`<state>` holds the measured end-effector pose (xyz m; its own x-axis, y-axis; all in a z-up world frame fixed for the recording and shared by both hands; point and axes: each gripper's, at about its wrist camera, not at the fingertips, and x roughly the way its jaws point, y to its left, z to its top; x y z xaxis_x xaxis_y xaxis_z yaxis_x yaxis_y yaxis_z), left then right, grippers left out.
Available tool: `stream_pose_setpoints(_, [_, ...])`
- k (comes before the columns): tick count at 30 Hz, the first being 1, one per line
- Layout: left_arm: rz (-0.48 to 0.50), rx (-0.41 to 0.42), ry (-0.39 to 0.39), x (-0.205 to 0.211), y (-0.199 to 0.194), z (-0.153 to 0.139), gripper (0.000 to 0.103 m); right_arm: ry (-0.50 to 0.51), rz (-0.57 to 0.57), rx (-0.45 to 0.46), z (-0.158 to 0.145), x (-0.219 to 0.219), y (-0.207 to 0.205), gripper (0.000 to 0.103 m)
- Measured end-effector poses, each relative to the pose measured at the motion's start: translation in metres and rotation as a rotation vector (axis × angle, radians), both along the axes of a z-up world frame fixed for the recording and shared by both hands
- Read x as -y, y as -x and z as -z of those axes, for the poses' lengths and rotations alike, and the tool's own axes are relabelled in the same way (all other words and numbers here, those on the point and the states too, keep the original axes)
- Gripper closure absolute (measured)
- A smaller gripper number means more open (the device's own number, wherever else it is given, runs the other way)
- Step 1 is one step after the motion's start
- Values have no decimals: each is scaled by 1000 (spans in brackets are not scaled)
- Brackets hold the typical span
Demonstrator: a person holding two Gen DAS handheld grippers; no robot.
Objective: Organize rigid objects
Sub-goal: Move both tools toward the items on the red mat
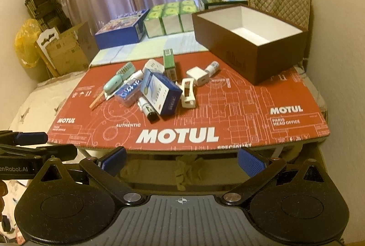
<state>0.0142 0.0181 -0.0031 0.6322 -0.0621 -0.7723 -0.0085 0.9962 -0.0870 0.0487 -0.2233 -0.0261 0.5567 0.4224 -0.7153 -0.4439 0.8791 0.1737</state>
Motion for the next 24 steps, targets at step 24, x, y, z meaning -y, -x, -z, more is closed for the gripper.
stream_pose_setpoints(24, [-83,-89,25,-12,-68,52,18,24,-86,-61,44,-17,-72,19])
